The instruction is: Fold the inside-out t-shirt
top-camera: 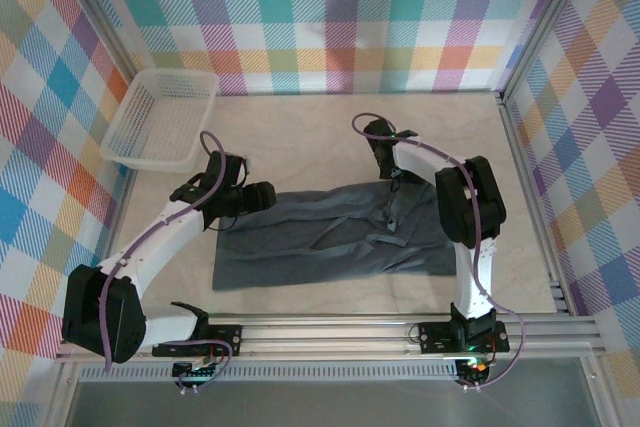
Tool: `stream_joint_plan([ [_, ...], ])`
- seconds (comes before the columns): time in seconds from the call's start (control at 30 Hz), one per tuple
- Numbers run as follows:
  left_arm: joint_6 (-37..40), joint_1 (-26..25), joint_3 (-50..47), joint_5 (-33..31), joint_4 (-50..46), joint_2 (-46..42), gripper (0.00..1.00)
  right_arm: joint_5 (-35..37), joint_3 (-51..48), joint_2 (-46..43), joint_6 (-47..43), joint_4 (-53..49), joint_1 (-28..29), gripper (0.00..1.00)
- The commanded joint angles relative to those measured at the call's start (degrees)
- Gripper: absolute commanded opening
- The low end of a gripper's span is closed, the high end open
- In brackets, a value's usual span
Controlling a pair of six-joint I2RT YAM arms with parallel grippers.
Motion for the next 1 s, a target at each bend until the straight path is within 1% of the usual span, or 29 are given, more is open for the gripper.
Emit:
stream_joint_plan([
  [0.0, -0.6, -1.1, -0.9, -0.1, 0.7, -0.7, 0.71, 1.9, 2.4, 1.3, -3.3, -2.5, 0.7, 0.75],
  [0.1, -0.6, -1.1, -0.8, -0.2, 0.6, -0.6, 0.71, 3.1, 3.5, 2.8, -3.6, -3.8, 0.8, 0.75],
  [0.13, -0.6, -1.1, -0.7, -0.3, 0.3, -0.8, 0.71, 3.0, 3.5, 3.0, -3.3, -4.1, 0.8, 0.73],
  [0.17, -0.4, -1.1, -0.7, -0.4, 0.3, -1.0, 0.71, 4.6, 3.2, 2.9, -2.7, -4.3, 0.8, 0.71],
  [0.37, -0.1, -1.1, -0.2, -0.7, -0.1, -1.1, 0.71, 4.7, 0.8, 1.2, -1.1, -2.9, 0.7, 0.50],
  [0.5, -0.2, -1.1, -0.2, -0.7, -0.1, -1.1, 0.71, 4.6, 1.0, 1.3, -0.5, -3.7, 0.6, 0.41],
  [0.53, -0.1, -1.1, -0.1, -0.7, -0.1, -1.1, 0.71, 4.7, 0.8, 1.1, -0.3, -3.6, 0.6, 0.40],
  [0.63, -0.1, -1.1, -0.2, -0.6, 0.0, -1.1, 0.71, 4.5, 0.7, 0.8, -0.2, -3.7, 0.6, 0.42],
  [0.67, -0.2, -1.1, 0.0, -0.6, 0.0, -1.1, 0.71, 4.5, 0.5, 0.7, 0.0, -3.7, 0.6, 0.41],
  [0.7, -0.1, -1.1, 0.0, -0.6, -0.1, -1.1, 0.71, 4.5, 0.5, 0.6, 0.1, -3.7, 0.7, 0.38],
  [0.77, -0.3, -1.1, 0.1, -0.5, 0.0, -1.1, 0.71, 4.5, 0.0, -0.2, 0.6, -3.6, 0.6, 0.28],
  [0.83, -0.3, -1.1, 0.1, -0.5, -0.1, -1.1, 0.71, 4.3, -0.6, -1.7, 1.5, -3.6, 0.6, 0.21],
  [0.9, -0.3, -1.2, 0.2, -0.5, -0.2, -1.1, 0.71, 3.8, -1.8, -4.3, 2.2, -2.8, 0.6, 0.15],
  [0.97, -0.3, -1.2, 0.3, -0.3, -0.2, -1.0, 0.71, 3.8, -4.2, -7.8, 2.6, -0.6, 0.7, 0.05],
])
